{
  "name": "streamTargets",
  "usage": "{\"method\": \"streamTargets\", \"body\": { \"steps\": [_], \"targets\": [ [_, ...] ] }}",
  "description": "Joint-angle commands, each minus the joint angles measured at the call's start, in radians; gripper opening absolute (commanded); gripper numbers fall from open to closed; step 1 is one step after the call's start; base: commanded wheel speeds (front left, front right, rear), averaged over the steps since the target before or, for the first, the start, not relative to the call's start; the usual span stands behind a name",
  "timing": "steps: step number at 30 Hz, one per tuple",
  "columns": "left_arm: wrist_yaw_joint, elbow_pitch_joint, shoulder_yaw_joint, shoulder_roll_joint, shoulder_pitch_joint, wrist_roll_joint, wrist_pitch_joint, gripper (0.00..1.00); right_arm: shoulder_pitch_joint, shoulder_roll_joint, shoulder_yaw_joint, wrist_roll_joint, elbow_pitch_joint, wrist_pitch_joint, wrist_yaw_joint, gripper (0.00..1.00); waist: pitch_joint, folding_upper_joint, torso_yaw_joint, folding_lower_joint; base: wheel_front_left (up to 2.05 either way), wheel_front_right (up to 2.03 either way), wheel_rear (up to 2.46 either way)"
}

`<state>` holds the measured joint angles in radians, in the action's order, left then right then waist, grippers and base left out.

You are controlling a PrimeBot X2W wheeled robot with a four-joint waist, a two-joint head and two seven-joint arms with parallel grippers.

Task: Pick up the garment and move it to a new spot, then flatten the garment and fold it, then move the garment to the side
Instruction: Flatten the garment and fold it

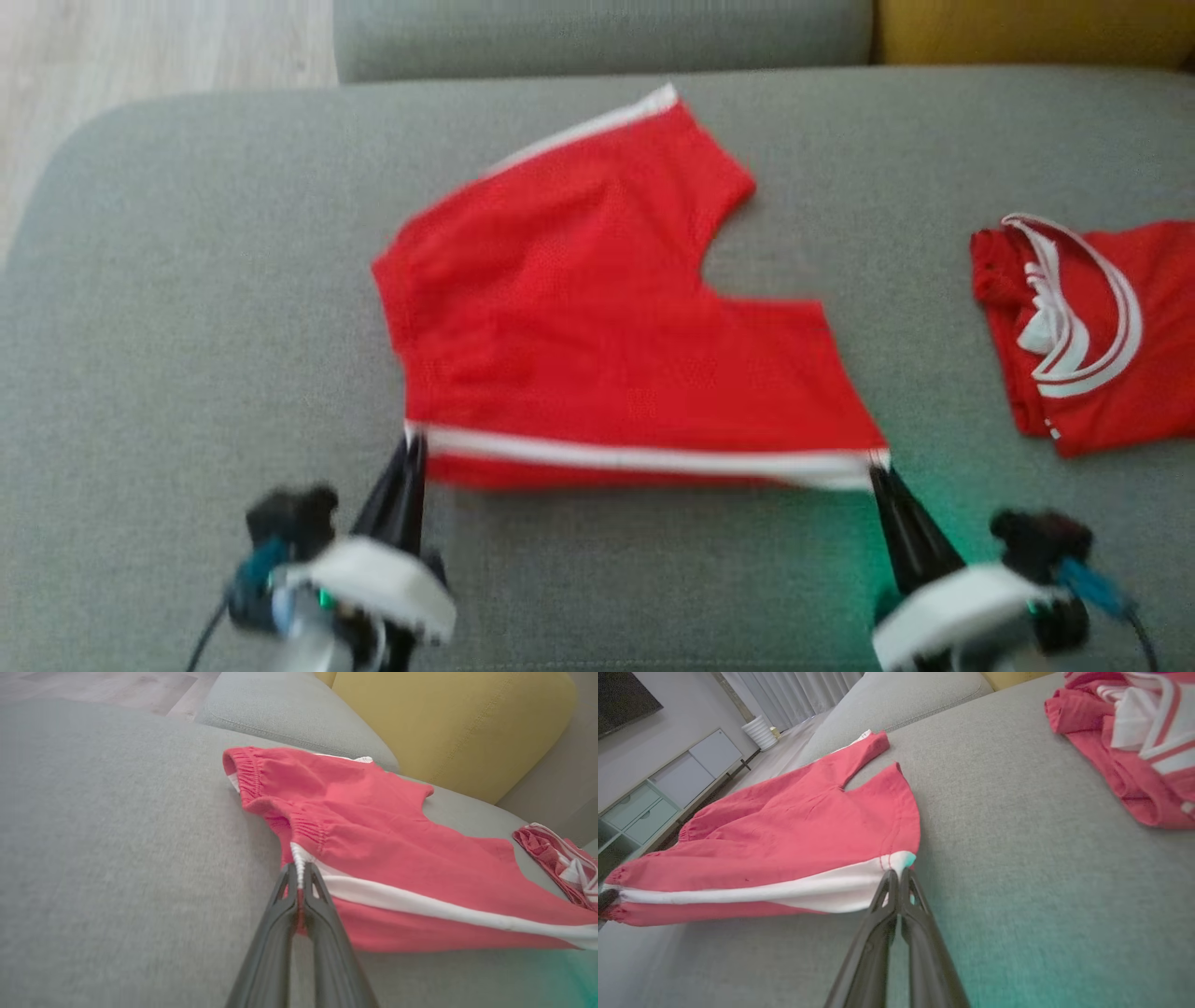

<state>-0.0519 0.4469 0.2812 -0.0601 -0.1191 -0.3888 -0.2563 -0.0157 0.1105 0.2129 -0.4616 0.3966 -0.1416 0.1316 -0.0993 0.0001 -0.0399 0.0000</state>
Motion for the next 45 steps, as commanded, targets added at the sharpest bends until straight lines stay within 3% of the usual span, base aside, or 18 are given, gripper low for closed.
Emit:
{"method": "streamTargets", "body": {
  "steps": [1,7,11,16,22,31,40,41,45],
  "targets": [
    [0.011,-0.059,-0.035,-0.022,0.016,0.001,-0.003,0.0,0.038,0.0,-0.005,0.025,-0.086,0.025,-0.001,0.0,0.028,-0.0001,0.003,0.0,0.0,0.0,0.0],
    [0.061,-0.249,-0.04,-0.045,0.193,-0.014,0.061,0.0,0.282,-0.038,-0.111,0.091,-0.377,0.199,-0.001,0.0,0.075,-0.0001,0.004,0.0,0.0,0.0,0.0],
    [0.1,-0.373,-0.048,-0.054,0.302,-0.032,0.116,0.0,0.389,-0.054,-0.144,0.106,-0.507,0.295,-0.001,0.0,0.098,-0.0001,0.014,0.0,0.0,0.0,0.0],
    [0.131,-0.471,-0.055,-0.059,0.373,-0.046,0.154,0.0,0.445,-0.059,-0.168,0.11,-0.589,0.355,-0.001,0.0,0.106,-0.0001,0.012,0.0,0.0,0.0,0.0],
    [0.134,-0.49,-0.056,-0.065,0.352,-0.053,0.175,0.0,0.391,-0.06,-0.177,0.116,-0.598,0.378,-0.001,0.0,0.103,-0.0001,0.003,0.0,0.0,0.0,0.0],
    [0.086,-0.425,-0.045,-0.073,0.114,-0.064,0.225,0.0,0.008,0.002,-0.144,0.117,-0.453,0.365,-0.001,0.0,-0.026,-0.0001,-0.046,0.0,0.0,0.0,0.0],
    [0.027,-0.242,-0.038,-0.033,-0.19,-0.112,0.22,0.0,-0.474,0.091,-0.016,0.057,-0.104,0.293,-0.001,0.0,-0.184,-0.0001,-0.122,0.0,0.0,0.0,0.0],
    [0.017,-0.194,-0.033,-0.024,-0.24,-0.123,0.21,0.0,-0.556,0.1,0.019,0.04,-0.021,0.268,-0.001,0.0,-0.206,-0.0001,-0.137,0.0,0.0,0.0,0.0],
    [0.005,-0.103,-0.017,-0.011,-0.318,-0.135,0.19,0.0,-0.684,0.107,0.087,0.002,0.131,0.224,-0.001,0.0,-0.24,-0.0001,-0.159,0.0,0.0,0.0,0.0]
  ]
}}
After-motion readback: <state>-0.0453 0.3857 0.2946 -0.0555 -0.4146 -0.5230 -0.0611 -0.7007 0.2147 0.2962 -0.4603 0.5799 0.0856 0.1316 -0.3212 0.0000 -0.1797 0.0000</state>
